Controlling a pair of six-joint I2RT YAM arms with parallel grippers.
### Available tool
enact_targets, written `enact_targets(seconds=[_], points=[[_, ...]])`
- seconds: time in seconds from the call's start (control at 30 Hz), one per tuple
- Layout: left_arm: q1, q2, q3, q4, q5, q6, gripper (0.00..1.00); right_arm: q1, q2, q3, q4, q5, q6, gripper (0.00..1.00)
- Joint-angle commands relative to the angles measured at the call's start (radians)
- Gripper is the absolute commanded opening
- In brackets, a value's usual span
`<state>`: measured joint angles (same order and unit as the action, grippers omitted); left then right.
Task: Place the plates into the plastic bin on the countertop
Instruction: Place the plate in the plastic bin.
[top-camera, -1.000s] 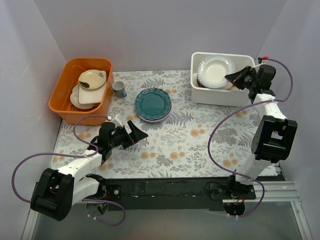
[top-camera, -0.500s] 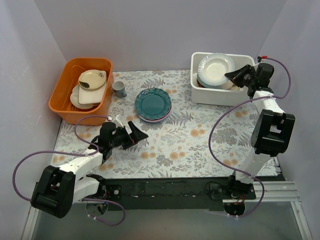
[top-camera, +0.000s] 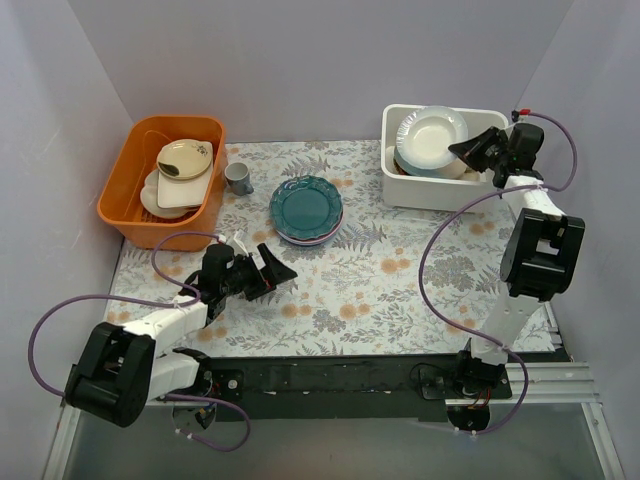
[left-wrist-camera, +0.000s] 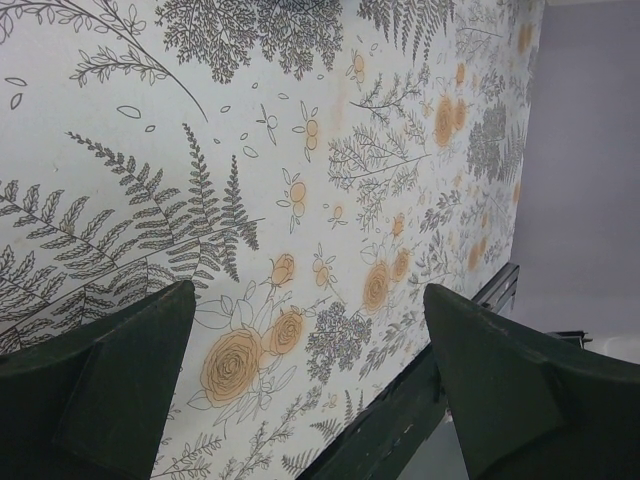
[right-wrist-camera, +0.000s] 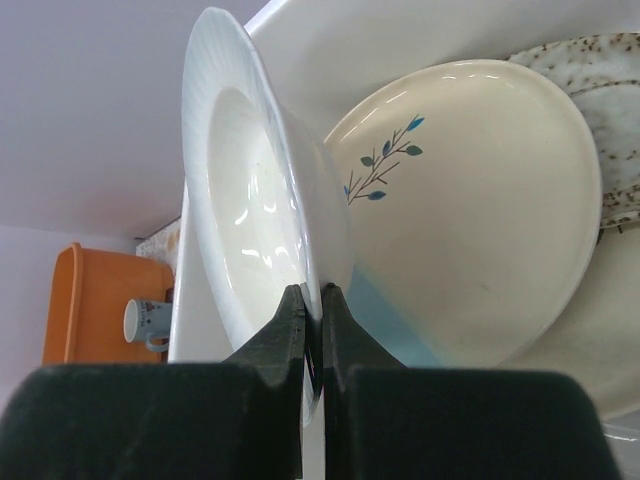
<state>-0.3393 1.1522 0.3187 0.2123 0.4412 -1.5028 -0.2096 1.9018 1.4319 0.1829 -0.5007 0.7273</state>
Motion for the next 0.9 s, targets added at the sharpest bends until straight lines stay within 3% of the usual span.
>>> enact_targets(seconds=[0.0, 0.67, 0.8, 0.83, 0.87], points=[[0.003, 0.012, 0.028, 0.021, 0.022, 0.026, 0.98, -0.007, 0.028, 0.100, 0.104, -0.038, -0.025, 0.01], [0.005, 0.024, 0.026, 0.022, 0.024, 0.032, 0.98, -0.005, 0.122, 0.090, 0.072, -0.088, -0.045, 0.02], [0.003, 0.023, 0.026, 0.022, 0.027, 0.029, 0.98, -0.005, 0.102, 0.059, 0.044, -0.064, -0.055, 0.10], [0.005, 0.023, 0.026, 0.021, 0.027, 0.030, 0.98, -0.008, 0.088, 0.049, 0.043, -0.056, -0.057, 0.21], [0.005, 0.020, 0.026, 0.021, 0.027, 0.027, 0.98, -0.007, 0.082, 0.038, 0.041, -0.049, -0.061, 0.24]])
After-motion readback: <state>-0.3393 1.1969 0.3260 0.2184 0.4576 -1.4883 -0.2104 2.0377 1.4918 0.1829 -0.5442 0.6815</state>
